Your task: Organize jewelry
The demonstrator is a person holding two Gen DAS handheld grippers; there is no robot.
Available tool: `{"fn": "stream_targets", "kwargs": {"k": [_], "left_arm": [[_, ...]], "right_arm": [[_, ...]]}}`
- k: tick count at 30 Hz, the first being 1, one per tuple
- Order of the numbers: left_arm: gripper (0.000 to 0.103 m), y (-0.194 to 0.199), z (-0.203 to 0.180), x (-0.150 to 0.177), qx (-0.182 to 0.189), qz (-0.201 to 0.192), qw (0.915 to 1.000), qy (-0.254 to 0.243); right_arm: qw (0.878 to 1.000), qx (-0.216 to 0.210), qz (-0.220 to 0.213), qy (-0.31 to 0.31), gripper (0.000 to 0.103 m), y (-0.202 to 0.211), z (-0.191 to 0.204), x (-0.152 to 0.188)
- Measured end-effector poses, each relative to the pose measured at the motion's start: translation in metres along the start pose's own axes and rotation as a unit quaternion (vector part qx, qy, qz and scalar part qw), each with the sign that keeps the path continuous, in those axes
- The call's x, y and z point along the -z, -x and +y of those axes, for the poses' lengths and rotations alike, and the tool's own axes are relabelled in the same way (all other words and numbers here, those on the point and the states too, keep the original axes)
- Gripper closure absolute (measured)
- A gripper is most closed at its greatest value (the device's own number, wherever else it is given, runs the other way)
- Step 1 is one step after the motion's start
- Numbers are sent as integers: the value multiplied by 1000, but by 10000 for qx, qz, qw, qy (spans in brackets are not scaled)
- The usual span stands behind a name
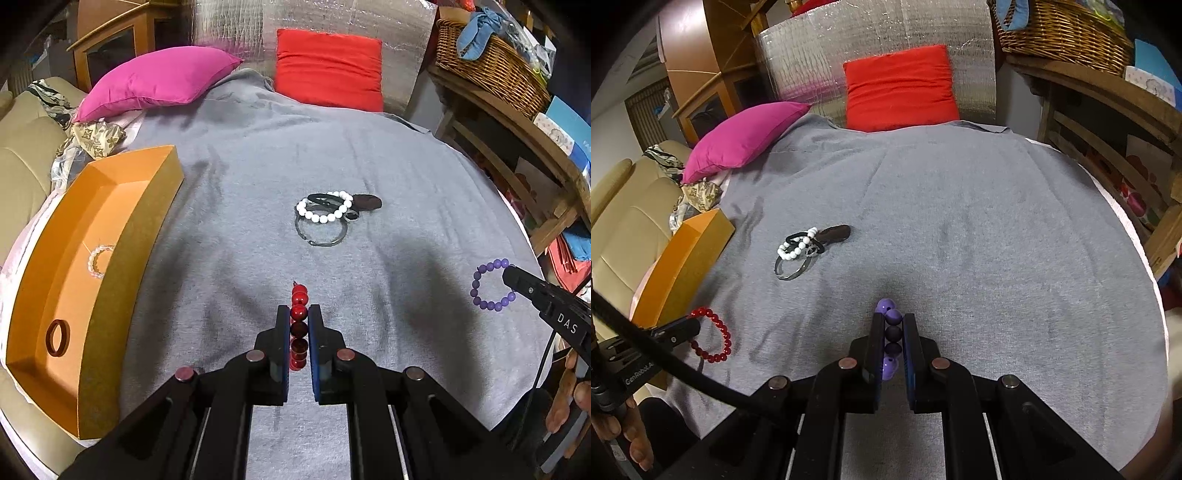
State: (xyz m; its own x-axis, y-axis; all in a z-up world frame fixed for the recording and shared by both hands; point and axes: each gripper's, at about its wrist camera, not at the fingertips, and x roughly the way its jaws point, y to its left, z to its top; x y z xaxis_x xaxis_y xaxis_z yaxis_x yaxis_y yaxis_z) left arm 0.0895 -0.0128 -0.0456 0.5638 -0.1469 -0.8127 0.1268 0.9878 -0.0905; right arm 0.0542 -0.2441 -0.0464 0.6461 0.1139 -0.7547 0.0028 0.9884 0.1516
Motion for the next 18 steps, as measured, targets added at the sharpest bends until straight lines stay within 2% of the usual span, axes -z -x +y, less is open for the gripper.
{"fn": "stream_targets", "kwargs": {"k": [7,18], "left_arm": [[94,8,8,0,-9,-88,9999,97],[94,25,40,1,-83,-278,9987,424]], "right_arm": [[10000,-38,-38,67,93,3,8,-2],[9995,-135,-57,279,93,2,35,-8]]}}
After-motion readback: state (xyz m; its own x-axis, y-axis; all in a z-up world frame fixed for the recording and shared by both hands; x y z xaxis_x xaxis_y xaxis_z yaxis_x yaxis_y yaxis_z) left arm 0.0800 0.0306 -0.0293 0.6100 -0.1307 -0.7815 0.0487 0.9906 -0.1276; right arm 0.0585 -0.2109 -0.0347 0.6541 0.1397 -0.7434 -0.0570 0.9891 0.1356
